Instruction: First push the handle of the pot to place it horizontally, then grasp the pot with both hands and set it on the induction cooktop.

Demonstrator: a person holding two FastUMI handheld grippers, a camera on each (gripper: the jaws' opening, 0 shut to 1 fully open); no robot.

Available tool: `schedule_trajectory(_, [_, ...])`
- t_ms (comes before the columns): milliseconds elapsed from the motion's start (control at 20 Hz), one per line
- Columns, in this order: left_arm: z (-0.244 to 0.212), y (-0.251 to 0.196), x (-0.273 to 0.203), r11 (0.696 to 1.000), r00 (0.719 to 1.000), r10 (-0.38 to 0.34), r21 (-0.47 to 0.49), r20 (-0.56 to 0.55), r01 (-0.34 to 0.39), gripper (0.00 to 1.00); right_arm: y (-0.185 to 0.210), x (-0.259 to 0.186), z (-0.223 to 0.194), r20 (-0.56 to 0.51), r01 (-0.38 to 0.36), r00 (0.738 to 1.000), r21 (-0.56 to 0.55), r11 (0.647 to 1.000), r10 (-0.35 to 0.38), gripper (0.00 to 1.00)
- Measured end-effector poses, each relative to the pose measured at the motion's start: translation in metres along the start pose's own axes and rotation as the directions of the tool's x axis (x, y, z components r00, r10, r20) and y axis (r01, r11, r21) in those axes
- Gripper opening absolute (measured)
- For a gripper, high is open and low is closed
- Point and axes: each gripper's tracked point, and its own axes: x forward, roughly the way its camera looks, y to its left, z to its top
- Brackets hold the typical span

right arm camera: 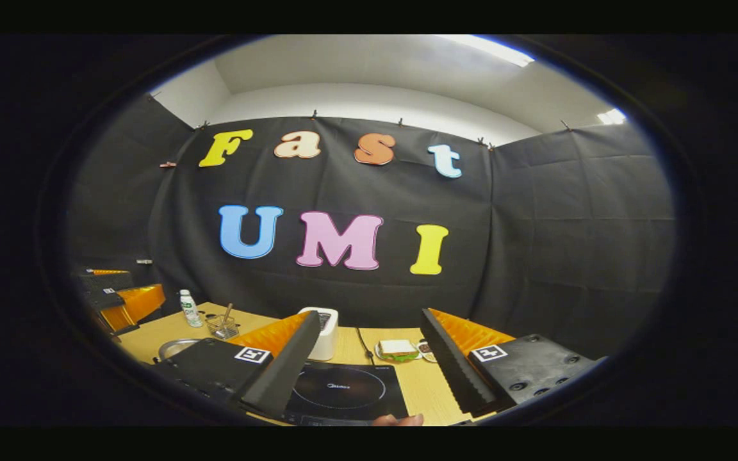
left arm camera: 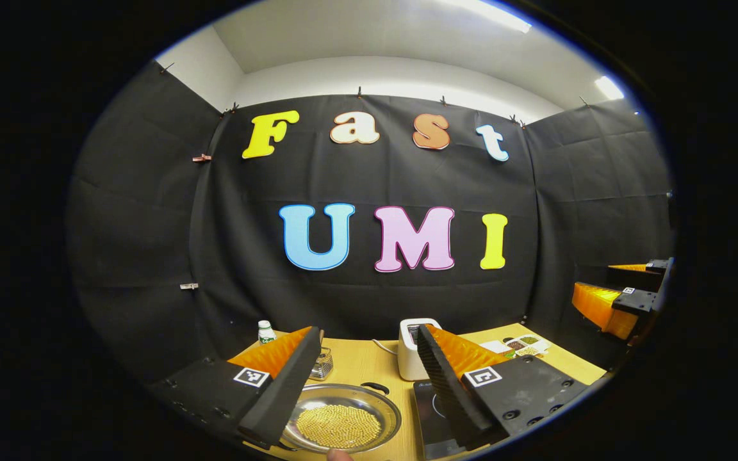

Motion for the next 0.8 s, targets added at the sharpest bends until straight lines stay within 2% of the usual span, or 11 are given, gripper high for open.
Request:
schedule_trajectory(50, [0.001, 0.000, -0.001, 1.000, 1.000, 0.000, 0.001, 0.001, 0.000, 0.92, 0.000, 0.000, 0.000, 0.000, 0.001, 1.000, 0.002, 1.000, -0.001, 0.98])
schedule_trajectory(100, [0.000, -0.001, -0.002, 1.000, 1.000, -0.002, 0.003, 0.000, 0.002, 0.95, -0.001, -0.001, 0.000, -0.001, 0.002, 1.000, 0.004, 1.000, -0.002, 0.98])
schedule_trajectory(350, [0.003, -0.006, -0.003, 1.000, 1.000, -0.018, 0.007, 0.008, 0.018, 0.95, -0.004, -0.003, -0.002, -0.001, 0.007, 1.000, 0.001, 1.000, -0.007, 0.98])
schedule_trajectory(400, [0.003, -0.009, -0.004, 0.999, 0.999, -0.032, 0.007, 0.009, 0.032, 0.92, -0.005, -0.003, -0.002, -0.002, 0.008, 1.000, 0.002, 1.000, -0.008, 0.98])
schedule_trajectory(450, [0.004, -0.010, -0.005, 0.999, 0.999, -0.041, 0.010, 0.009, 0.041, 0.86, -0.006, -0.003, -0.003, -0.002, 0.008, 1.000, 0.002, 1.000, -0.008, 0.98])
schedule_trajectory(650, [0.000, -0.022, -0.008, 0.994, 0.994, -0.104, 0.022, -0.026, 0.105, 0.28, -0.007, -0.005, -0.002, 0.001, 0.012, 1.000, -0.003, 1.000, -0.012, 0.96])
schedule_trajectory(750, [-0.017, -0.028, -0.009, 0.989, 0.985, -0.143, 0.022, -0.097, 0.146, 0.02, -0.008, -0.004, -0.002, 0.001, 0.012, 1.000, -0.001, 1.000, -0.012, 0.98])
schedule_trajectory(800, [-0.028, -0.037, -0.012, 0.983, 0.974, -0.178, 0.012, -0.143, 0.181, 0.05, -0.007, -0.004, -0.001, 0.001, 0.011, 1.000, -0.001, 1.000, -0.011, 0.98])
